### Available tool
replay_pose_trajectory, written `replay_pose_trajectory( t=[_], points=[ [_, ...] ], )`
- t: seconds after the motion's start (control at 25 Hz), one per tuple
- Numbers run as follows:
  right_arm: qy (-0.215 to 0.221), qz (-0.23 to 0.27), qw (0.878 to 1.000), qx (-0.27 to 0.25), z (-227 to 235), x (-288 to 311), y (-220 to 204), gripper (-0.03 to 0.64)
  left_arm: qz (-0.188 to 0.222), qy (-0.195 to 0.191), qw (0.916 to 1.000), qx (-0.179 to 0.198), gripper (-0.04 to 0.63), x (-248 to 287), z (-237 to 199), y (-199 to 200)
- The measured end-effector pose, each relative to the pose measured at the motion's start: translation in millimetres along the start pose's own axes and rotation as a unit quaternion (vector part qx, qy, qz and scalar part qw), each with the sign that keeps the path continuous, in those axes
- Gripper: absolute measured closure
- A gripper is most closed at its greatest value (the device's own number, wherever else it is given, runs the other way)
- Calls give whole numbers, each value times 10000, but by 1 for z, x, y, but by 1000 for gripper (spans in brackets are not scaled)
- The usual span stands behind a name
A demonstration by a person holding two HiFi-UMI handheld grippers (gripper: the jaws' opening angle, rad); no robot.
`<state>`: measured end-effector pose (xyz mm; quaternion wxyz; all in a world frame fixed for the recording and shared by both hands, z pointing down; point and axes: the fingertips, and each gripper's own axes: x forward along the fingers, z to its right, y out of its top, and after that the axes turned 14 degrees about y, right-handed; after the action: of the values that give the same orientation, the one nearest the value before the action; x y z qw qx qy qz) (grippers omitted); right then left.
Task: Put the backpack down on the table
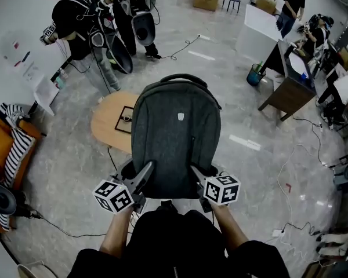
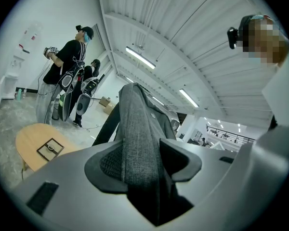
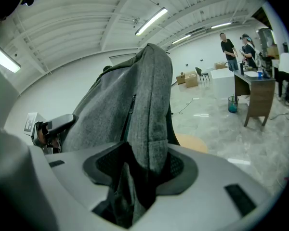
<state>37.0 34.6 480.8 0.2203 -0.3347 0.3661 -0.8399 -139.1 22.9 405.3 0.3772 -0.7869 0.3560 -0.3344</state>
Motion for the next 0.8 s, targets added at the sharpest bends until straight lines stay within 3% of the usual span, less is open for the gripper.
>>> replay_pose_trajectory(
  t=[0.8],
  points=[
    [-11, -4, 10000, -63, 1, 33, 21, 423, 62, -64, 10000, -32, 379, 17, -28, 22]
  ],
)
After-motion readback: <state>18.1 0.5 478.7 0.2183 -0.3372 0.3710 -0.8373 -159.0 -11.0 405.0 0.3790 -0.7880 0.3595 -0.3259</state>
